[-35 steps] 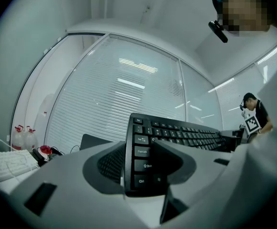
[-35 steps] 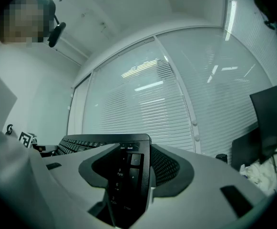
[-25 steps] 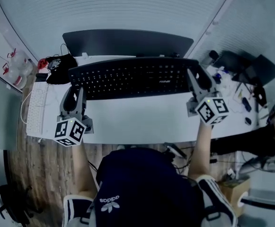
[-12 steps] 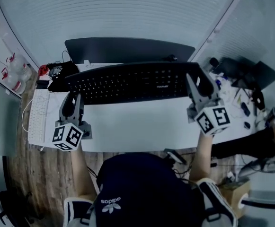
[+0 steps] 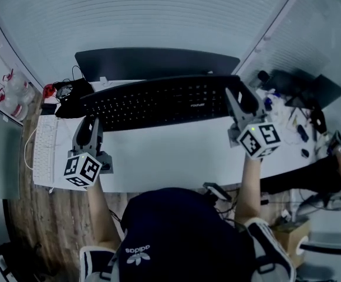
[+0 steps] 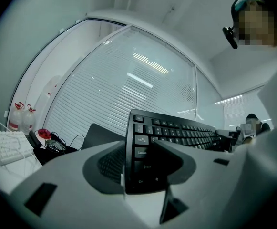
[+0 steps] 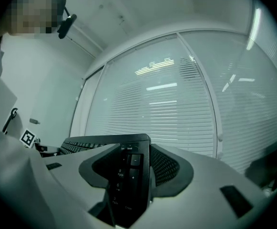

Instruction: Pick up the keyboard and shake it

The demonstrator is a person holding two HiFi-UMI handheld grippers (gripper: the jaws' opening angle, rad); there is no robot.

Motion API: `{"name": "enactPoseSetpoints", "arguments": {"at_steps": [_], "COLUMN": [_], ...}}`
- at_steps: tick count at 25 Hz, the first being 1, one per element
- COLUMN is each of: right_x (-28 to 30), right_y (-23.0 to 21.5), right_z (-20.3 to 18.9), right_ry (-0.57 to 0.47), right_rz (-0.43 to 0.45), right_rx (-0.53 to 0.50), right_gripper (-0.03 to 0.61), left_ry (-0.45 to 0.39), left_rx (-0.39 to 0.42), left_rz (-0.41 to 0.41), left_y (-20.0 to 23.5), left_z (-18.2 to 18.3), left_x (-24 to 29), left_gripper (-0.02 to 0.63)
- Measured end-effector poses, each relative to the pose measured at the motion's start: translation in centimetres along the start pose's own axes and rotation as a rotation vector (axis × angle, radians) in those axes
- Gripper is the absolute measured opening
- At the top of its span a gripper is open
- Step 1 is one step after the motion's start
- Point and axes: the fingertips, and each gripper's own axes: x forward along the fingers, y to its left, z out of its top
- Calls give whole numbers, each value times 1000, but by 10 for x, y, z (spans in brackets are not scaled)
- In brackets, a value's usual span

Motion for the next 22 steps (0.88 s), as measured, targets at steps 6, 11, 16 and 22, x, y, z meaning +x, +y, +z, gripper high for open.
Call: {"name": "enactPoseSetpoints", "arguments": {"at_steps": [6, 11, 16, 22], "right_x": [-9, 8, 20, 10], "right_y": [6, 5, 6, 2], "right_z": [-3, -10, -19, -40], "right_ry": [-8, 13, 27, 1], "right_rz": [12, -5, 1, -4], "right_rx": [24, 33, 30, 120], "right_gripper": [190, 190, 189, 189], "left_ry": [-3, 23, 39, 11], "left_rx": [1, -26, -35, 82], "left_rz": [-1, 33, 52, 12], "left_y": [3, 8, 20, 10], "left_z": [2, -8, -14, 20], "left_x": [0, 1, 4, 1], "left_gripper": [189, 189, 189, 189]}}
